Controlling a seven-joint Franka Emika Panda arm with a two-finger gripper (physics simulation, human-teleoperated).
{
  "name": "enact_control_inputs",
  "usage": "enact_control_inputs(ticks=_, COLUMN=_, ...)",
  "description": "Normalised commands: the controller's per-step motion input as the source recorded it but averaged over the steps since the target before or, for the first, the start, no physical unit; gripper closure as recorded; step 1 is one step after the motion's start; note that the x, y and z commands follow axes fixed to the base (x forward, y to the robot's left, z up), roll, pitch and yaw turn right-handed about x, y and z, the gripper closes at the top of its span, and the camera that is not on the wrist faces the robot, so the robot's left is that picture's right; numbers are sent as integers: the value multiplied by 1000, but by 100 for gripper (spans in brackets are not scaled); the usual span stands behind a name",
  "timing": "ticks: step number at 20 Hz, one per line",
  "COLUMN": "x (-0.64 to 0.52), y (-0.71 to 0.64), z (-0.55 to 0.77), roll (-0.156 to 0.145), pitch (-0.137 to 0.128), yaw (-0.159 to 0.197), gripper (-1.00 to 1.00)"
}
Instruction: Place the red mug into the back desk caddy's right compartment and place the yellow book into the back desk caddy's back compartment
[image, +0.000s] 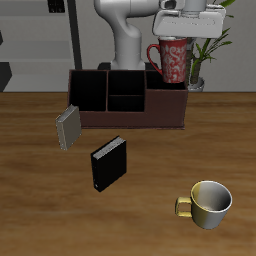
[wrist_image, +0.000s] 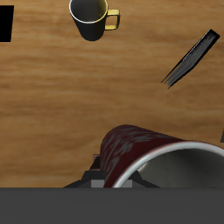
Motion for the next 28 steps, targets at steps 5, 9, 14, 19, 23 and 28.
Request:
enact_control_inputs(ticks=5, x=-224, y=-30, z=25, roll=12, pitch=-21, yaw=48, gripper=100)
enact_control_inputs(ticks=9, x=-296, y=0, z=19, roll=33, pitch=-8, yaw=38, gripper=100)
enact_control_inputs(ticks=14, x=-326, y=-75, z=35, roll=9, pitch=-16, yaw=4, gripper=100)
enact_control_inputs(ticks=19, x=-250, y=0, z=-60, roll=19, pitch=-8, yaw=1, gripper=100)
enact_control_inputs(ticks=23, x=-86, y=-117, z=-17, roll=27, pitch=18, yaw=-23, gripper=100)
enact_control_inputs(ticks=28, x=18, y=-279, z=-139, roll=2, pitch=57, yaw=-32, gripper=100)
